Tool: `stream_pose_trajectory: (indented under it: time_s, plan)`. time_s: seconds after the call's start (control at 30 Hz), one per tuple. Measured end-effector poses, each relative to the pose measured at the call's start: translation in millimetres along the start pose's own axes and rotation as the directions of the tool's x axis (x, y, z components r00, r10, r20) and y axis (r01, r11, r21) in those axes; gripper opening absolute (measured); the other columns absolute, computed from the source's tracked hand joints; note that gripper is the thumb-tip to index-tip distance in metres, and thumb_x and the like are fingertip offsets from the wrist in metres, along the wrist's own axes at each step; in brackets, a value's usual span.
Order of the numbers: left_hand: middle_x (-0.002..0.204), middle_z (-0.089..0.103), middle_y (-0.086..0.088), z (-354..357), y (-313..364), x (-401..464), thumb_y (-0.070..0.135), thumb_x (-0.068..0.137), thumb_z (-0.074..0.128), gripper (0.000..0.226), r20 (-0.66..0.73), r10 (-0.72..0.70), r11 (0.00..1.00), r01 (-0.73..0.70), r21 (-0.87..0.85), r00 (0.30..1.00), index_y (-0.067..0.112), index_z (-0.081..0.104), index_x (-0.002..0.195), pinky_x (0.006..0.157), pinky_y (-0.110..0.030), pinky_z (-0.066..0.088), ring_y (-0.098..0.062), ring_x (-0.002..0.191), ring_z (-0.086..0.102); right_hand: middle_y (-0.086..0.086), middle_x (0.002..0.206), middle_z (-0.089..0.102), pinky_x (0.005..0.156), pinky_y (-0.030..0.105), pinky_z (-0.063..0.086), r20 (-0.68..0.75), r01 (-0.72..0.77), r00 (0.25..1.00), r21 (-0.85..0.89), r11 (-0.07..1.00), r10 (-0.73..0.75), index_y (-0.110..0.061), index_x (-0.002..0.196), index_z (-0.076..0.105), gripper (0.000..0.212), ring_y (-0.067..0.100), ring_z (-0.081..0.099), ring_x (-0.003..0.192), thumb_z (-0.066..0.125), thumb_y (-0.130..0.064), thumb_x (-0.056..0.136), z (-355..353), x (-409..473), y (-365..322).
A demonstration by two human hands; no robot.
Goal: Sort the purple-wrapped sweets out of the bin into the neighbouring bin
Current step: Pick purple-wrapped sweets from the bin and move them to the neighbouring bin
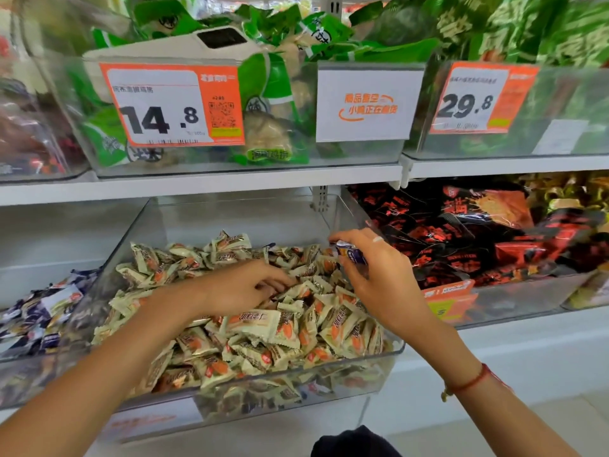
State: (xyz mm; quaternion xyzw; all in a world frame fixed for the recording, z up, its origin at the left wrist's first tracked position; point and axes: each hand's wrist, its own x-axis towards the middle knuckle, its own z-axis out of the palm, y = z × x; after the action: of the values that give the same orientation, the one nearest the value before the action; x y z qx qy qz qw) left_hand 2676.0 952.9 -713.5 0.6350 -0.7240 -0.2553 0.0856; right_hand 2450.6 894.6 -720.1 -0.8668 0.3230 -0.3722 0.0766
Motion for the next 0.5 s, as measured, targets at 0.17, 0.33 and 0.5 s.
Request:
stream_pose_trajectory:
  time_s: [0.17,0.33,0.5]
  plan:
    - [0.115,0.061,0.020,-17.4,-6.2,-26.6,0.012,0.093,0.057,0.034,-0.302,-0.013,0.999,0.024,0.034,0.953,0.038,0.066,0.113,0.085,-0.022,0.049,0.006,0.100,0.057,0.000,0.107,0.060,0.063,0.038,0.053,0.012,0.006,1.000,-0.027,1.000,-0.006,-0.020,0.120,0.060,0.027,0.017,0.060,0.076,0.058,-0.011,0.094,0.2,-0.4,-2.8]
    - [0.111,0.066,0.012,-19.9,-5.5,10.7,0.017,0.095,0.053,0.028,-0.419,-0.040,0.990,0.092,0.105,0.907,0.037,0.065,0.112,0.077,-0.028,0.050,-0.006,0.094,0.061,0.001,0.104,0.061,0.059,0.038,0.053,-0.004,0.011,1.000,-0.052,0.999,-0.011,-0.020,0.118,0.061,0.027,0.017,0.058,0.072,0.059,-0.011,0.092,0.8,-0.6,-2.7]
    - [0.146,0.043,-0.001,-21.5,-13.0,66.1,0.022,0.101,0.042,0.040,-0.263,-0.238,0.929,0.299,0.220,0.935,0.027,0.042,0.140,0.098,-0.037,0.040,-0.023,0.124,0.049,-0.006,0.106,0.060,0.059,0.021,0.048,0.014,0.008,1.000,-0.046,0.999,-0.007,-0.024,0.118,0.061,0.028,0.002,0.051,0.068,0.060,-0.013,0.092,1.3,-1.7,-0.9]
